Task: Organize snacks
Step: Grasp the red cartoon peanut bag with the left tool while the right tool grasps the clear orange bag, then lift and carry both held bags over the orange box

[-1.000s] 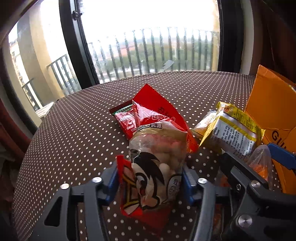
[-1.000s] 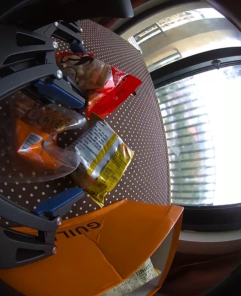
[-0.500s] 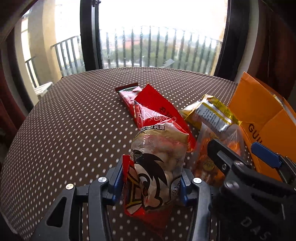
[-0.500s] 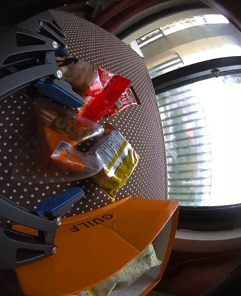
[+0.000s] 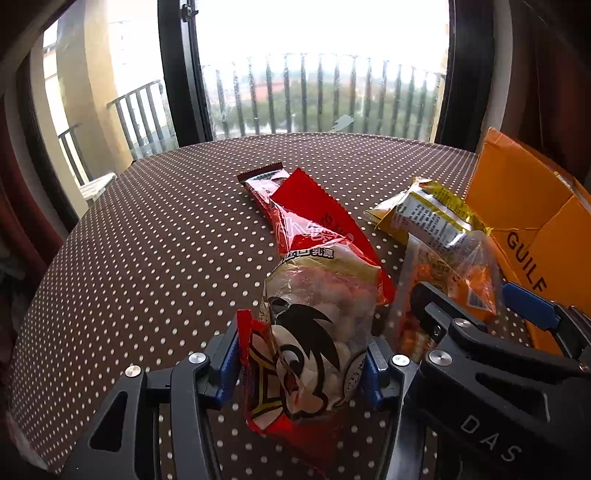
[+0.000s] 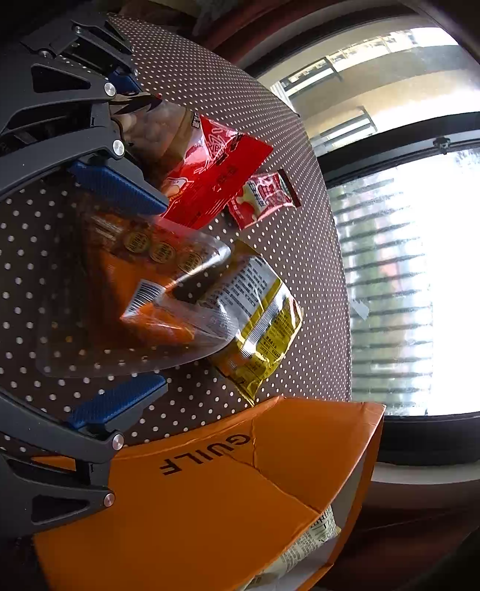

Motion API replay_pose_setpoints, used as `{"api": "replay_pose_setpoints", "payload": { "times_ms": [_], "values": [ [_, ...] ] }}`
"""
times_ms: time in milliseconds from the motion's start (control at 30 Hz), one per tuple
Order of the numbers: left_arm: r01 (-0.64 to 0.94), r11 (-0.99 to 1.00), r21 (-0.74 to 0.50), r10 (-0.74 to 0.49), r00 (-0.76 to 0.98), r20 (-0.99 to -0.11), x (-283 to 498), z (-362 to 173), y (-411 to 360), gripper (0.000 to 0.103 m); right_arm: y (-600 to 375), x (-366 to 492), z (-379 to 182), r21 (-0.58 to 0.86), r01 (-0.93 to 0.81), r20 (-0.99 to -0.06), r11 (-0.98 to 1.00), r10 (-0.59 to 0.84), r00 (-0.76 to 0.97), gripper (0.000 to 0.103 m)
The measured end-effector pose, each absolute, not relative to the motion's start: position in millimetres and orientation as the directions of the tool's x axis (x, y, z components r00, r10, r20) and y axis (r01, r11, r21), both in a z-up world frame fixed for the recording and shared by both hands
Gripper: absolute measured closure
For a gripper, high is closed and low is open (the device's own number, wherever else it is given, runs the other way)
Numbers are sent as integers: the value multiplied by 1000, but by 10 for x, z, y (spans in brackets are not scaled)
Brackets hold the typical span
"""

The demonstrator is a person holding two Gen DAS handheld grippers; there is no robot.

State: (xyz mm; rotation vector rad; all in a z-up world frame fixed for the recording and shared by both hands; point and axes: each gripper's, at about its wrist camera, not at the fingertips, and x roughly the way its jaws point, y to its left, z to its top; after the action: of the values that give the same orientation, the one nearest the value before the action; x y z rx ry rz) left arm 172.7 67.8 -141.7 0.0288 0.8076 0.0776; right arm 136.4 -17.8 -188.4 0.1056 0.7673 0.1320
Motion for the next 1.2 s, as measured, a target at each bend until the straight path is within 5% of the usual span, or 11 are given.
{"api": "replay_pose_setpoints", "payload": {
  "times_ms": [333, 467, 767, 1200],
  "values": [
    [-51, 998, 34, 59, 651, -757, 1891, -1556, 722, 40, -178, 1617, -2040, 189, -68, -713, 980, 185, 676, 13],
    [-33, 998, 47, 57, 660, -749, 1875, -1559, 695, 48, -141, 1620, -2063, 213, -92, -711, 973, 219, 668, 31],
    [-45, 998, 40, 60, 662, -748, 1725, -1531, 730, 53, -107, 1476, -2059, 239, -104, -702, 965, 246, 669, 50],
    [-66, 998, 15, 57, 703, -709, 1472, -1308, 671, 54, -195, 1146, -1826, 244, -132, -664, 961, 265, 700, 53]
  ]
}}
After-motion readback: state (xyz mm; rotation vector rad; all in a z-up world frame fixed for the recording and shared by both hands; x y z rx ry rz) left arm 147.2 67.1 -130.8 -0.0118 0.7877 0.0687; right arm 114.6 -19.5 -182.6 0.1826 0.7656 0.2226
